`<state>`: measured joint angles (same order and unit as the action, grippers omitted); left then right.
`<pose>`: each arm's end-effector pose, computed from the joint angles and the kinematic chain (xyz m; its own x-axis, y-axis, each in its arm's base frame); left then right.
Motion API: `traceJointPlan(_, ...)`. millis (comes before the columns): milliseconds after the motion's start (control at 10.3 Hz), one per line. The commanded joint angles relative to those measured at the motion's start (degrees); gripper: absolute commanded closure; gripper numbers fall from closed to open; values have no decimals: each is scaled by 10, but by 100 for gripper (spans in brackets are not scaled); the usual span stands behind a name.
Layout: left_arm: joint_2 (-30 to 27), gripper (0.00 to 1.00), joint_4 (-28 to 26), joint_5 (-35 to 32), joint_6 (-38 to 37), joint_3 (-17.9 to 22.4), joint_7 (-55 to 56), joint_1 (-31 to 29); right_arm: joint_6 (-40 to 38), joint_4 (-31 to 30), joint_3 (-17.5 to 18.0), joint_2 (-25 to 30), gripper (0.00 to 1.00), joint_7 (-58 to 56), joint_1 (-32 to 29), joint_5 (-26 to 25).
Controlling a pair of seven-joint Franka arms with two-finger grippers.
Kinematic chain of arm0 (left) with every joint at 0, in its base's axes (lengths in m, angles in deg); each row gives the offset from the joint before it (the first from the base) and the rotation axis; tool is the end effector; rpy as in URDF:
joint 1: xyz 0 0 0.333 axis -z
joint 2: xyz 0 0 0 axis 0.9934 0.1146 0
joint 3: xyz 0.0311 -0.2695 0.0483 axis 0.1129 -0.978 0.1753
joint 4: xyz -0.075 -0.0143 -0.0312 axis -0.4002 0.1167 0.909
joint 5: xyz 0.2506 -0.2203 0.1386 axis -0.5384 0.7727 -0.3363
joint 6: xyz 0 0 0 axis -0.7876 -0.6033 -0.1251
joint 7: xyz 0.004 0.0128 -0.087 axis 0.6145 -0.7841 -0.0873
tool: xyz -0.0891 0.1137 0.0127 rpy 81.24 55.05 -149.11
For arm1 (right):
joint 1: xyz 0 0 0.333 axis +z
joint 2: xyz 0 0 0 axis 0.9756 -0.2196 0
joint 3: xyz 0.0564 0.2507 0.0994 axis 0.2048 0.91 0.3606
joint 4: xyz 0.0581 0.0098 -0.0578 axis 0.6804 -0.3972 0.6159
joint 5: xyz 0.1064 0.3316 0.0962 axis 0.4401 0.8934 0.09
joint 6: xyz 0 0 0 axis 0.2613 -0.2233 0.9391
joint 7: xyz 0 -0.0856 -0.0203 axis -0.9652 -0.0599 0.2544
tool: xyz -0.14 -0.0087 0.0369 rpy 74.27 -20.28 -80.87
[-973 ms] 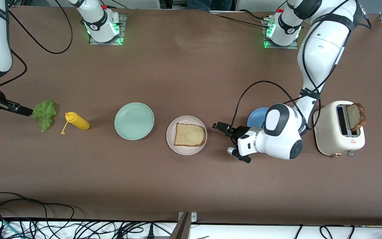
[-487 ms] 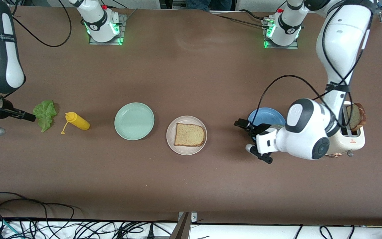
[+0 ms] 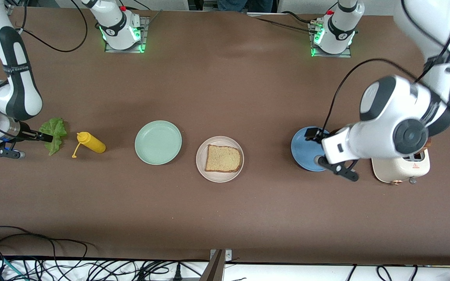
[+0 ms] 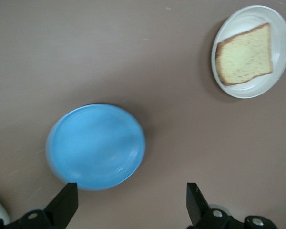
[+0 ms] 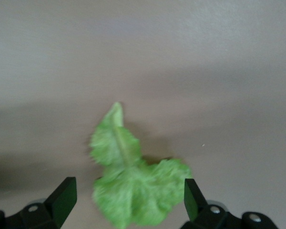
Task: Make sandwich on beige plate with both arms
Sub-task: 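Grasp the lettuce leaf with the right gripper while the left gripper withdraws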
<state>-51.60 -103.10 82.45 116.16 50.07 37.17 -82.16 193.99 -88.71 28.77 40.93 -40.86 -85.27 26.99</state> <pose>0.5981 -0.1696 0.3930 0.9100 -0.3818 -0.1615 -0.3587 -0.9205 0.1548 0.5364 -0.2064 0.1885 0.9768 -0.1752 -0.1232 -0.1558 -0.9759 0.1529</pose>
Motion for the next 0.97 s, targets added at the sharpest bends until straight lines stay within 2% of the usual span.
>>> traceJointPlan(0, -70, 0, -44, -67, 2, 1, 12, -20, 33, 2, 6, -18, 0, -21, -11, 5)
traceJointPlan(195, -98, 0, -39, -114, 1, 1, 6, -23, 64, 2, 8, -36, 0, -22, -15, 22)
traceJointPlan(487, -123, 0, -30, -115, -6, 1, 7, -59, 68, 3, 9, -49, 0, -20, -13, 42)
traceJointPlan(681, -122, 0, -3, -92, -23, -1, 12, -70, 68, 4, 9, -51, 0, -9, -12, 71)
traceJointPlan(876, -128, 0, -6, -48, -57, 0, 36, -98, 68, 3, 9, -51, 0, -9, -16, 109)
